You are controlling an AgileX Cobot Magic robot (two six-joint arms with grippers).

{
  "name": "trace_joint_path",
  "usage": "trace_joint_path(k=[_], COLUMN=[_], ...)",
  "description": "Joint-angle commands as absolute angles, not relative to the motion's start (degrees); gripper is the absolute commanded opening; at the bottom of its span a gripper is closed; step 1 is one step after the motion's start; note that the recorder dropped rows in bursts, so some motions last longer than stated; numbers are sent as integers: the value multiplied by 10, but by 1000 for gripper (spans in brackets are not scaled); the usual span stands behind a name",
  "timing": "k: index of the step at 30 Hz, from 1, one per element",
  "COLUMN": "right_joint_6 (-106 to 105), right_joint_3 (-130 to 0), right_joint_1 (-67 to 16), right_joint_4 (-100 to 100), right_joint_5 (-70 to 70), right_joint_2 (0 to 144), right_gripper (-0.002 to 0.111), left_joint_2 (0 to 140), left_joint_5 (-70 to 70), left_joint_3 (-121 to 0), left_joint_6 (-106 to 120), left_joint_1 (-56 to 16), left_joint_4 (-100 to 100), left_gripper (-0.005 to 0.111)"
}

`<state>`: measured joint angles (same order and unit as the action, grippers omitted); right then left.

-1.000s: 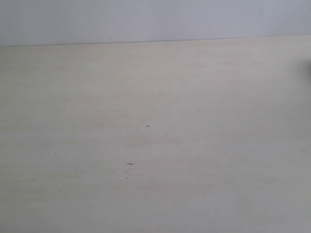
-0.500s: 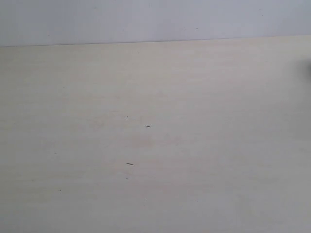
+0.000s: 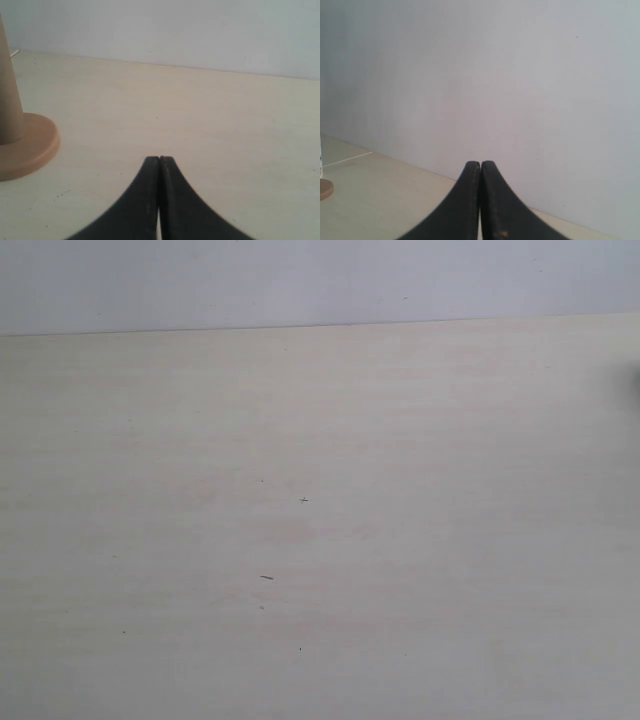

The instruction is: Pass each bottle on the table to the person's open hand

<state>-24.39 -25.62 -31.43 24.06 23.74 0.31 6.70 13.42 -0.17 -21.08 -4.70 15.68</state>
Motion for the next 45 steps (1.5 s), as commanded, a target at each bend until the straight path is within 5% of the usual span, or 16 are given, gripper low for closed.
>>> trace_joint_path(k=[1,29,36,45], right_joint_6=[-247,-255,-256,-253], right_joint_3=[-255,-255,-219,-174], right_joint_1=[-316,-316,-86,-54], right_joint_4=[240,239,169,146], right_joint_5=[239,239,239,223], right_joint_2=[0,0,0,0], right_gripper=[0,0,0,0], left_joint_2=[64,64,64,64], left_joint_5=[149,149,149,149], left_joint_3=[0,0,0,0], left_joint_6=[-215,-215,-214,-214], left_joint_1=[-47,-47,-47,-47], left_joint_4=[158,157,157,157], left_gripper=[0,0,0,0])
